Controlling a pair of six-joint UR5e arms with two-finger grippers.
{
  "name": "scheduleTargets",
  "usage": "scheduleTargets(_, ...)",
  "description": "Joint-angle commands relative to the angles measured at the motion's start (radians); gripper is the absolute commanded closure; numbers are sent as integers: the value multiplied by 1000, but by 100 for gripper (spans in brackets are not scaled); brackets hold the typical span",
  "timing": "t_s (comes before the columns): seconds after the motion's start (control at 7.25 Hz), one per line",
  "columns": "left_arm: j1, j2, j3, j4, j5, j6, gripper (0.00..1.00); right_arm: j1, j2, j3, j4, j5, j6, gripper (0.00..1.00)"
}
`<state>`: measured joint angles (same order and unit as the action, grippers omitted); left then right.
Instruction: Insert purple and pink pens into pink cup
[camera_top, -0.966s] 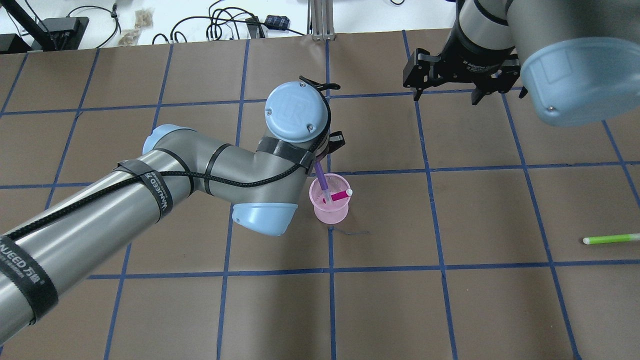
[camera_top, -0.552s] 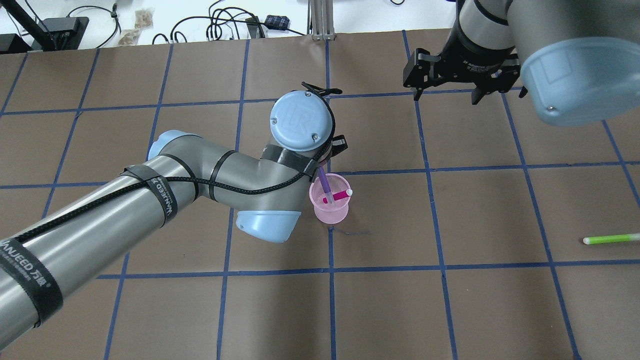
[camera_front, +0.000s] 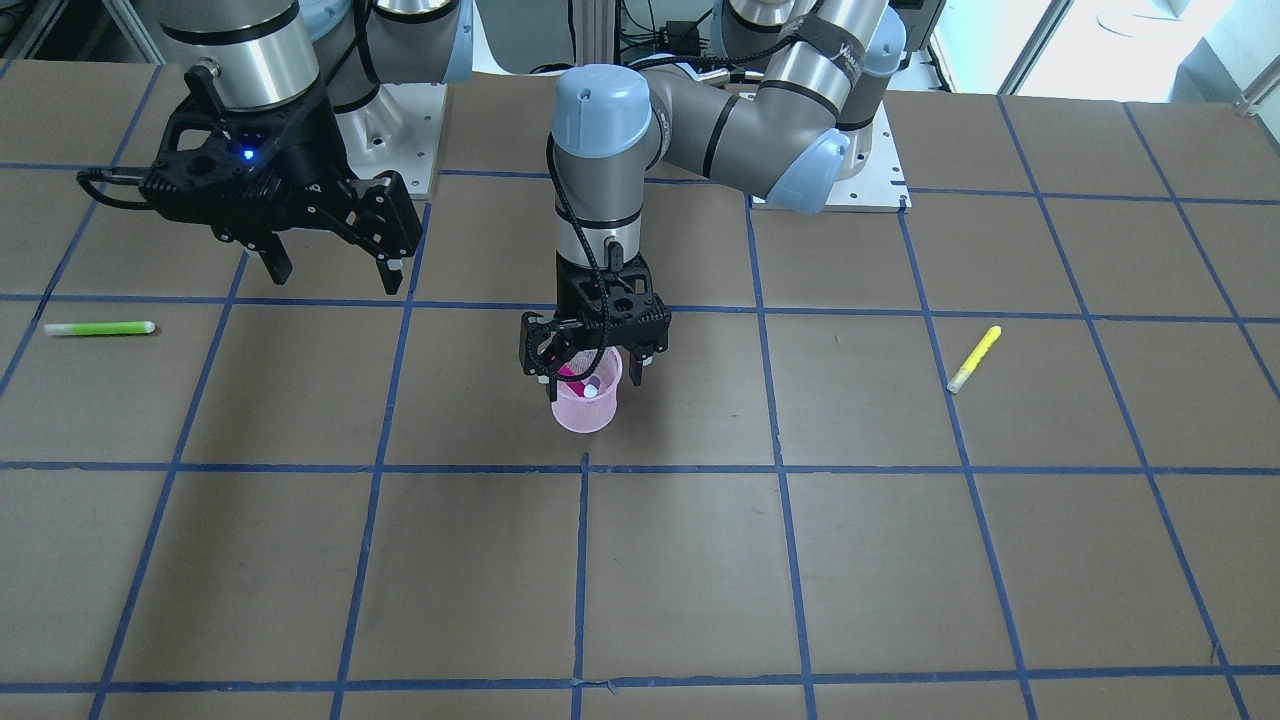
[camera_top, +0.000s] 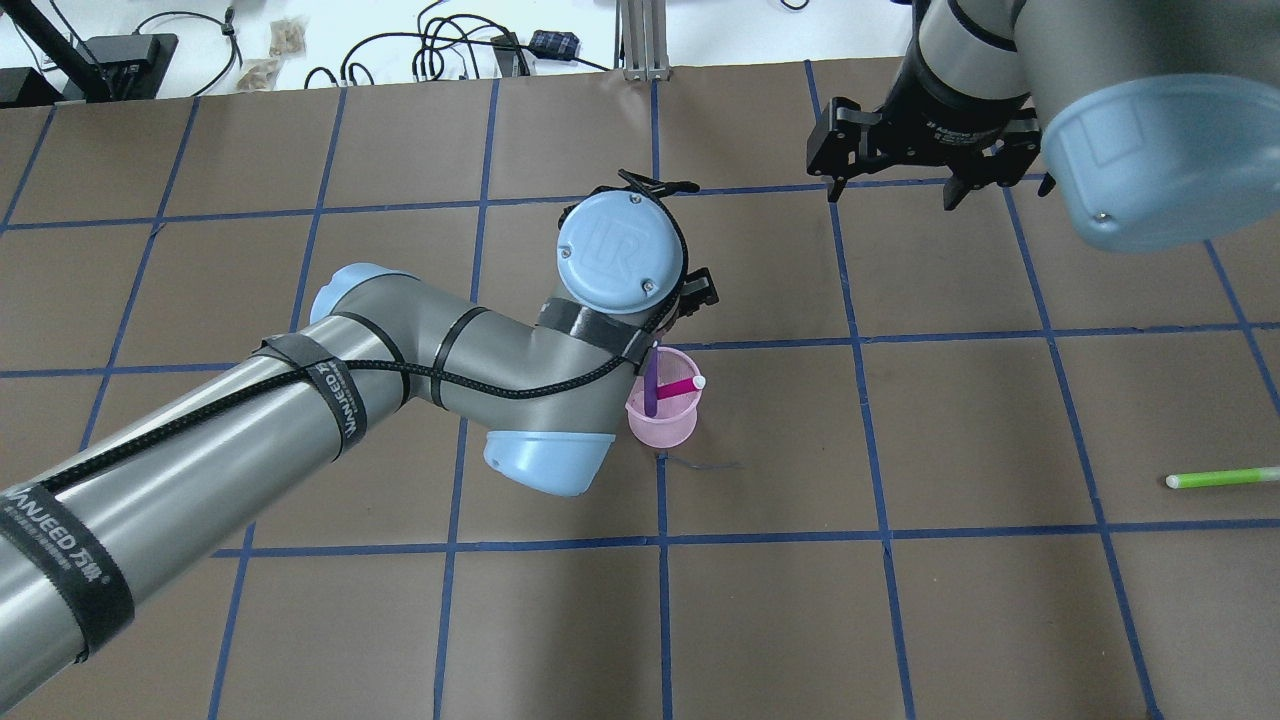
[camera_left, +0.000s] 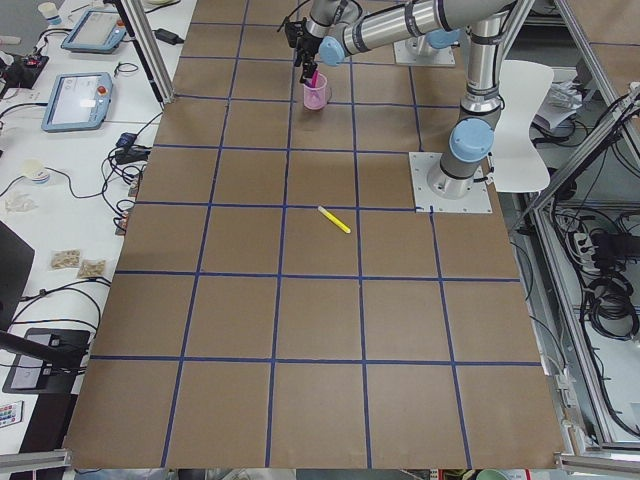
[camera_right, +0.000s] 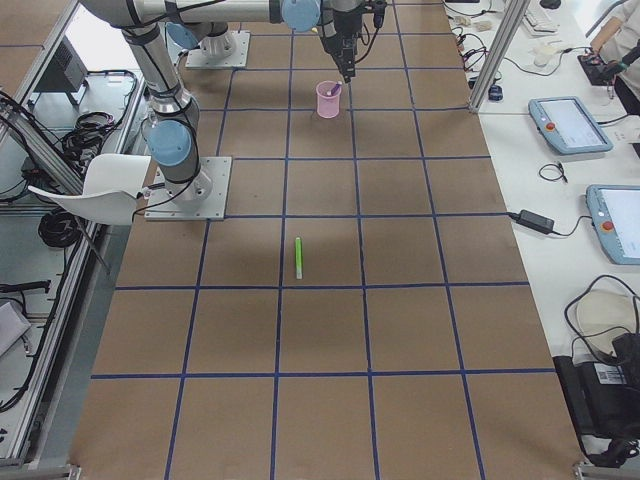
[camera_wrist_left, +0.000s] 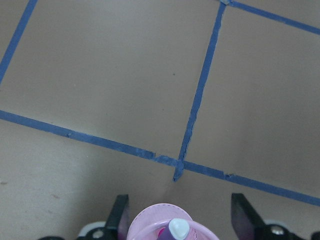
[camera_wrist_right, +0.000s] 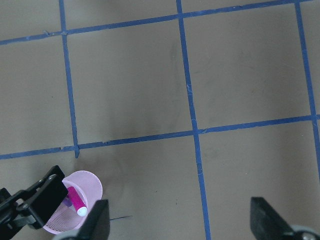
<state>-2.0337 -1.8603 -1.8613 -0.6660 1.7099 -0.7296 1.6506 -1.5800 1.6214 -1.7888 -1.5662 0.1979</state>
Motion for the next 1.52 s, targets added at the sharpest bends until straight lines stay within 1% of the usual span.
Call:
scheduleTargets(0.0,45,24,37,-18,2,62,0,2,0,0,2,0,0,0)
scheduleTargets(0.14,112,36,74,-138,0,146,0,-2,2,0,0,0,-3,0)
scheduleTargets(0.28,189,59,129,-282,-12,273,0,0,2,0,0,0,-3,0)
scheduleTargets(0.41,248,79,169,-419,-65,377,0,0,0,0,3,0,-3,0)
scheduleTargets(0.55,300,104,195,-475,-144,465,0,0,0,0,5,0,-5,0)
scheduleTargets(0.69,352,136,211,-559,-170,549,0,0,0,0,2,-2,-5,0)
scheduleTargets(0.83,397,166,229,-675,-164,678,0,0,-3,-2,2,-20,-15,0)
scheduleTargets(0.97,438,200,241,-801,-159,726,0,0,-8,-11,11,-111,-26,0)
scheduleTargets(1.1,487,223,247,-819,-158,727,0,0,-11,-20,17,-113,-56,0)
scheduleTargets(1.24,503,252,237,-843,-155,727,0,2,-12,-18,19,-110,-57,0)
scheduleTargets(1.38,509,286,232,-862,-107,760,0,8,-24,-20,75,-82,-60,0)
